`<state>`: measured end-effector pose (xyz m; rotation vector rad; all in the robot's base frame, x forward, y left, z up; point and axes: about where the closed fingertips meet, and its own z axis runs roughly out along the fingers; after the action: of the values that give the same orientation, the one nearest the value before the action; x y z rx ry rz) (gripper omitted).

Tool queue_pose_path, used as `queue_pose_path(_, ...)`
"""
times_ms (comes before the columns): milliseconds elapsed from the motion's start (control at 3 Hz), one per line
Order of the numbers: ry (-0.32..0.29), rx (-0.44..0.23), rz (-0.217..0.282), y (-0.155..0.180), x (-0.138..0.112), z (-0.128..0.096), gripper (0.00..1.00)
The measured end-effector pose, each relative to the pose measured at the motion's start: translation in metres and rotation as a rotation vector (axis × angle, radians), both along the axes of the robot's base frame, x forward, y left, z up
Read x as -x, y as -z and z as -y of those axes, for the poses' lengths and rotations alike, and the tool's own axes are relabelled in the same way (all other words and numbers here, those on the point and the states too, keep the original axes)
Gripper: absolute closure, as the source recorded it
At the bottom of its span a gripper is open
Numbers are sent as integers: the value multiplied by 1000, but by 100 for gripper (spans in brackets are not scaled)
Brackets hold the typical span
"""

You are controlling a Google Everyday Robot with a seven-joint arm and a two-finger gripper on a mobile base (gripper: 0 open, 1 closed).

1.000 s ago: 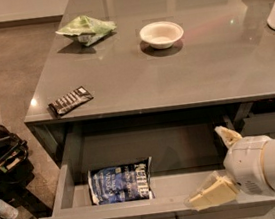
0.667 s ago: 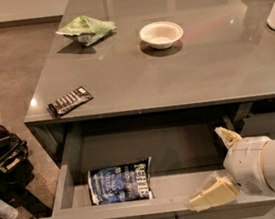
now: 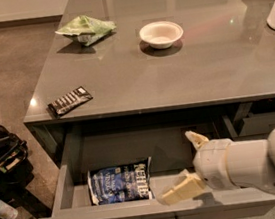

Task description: Pick blue chip bag from top drawer and place on counter

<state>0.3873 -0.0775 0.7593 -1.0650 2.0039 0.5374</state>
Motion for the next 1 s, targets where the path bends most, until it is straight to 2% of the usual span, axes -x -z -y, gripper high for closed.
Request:
queue_pose_path(333,-52,-72,-10,19,-16,-37,0)
queue_pose_path(667,-54,-80,-18,22,-16,-37,0)
queue_pose_path(1000,-29,-53,-14,25,-14,-35,0)
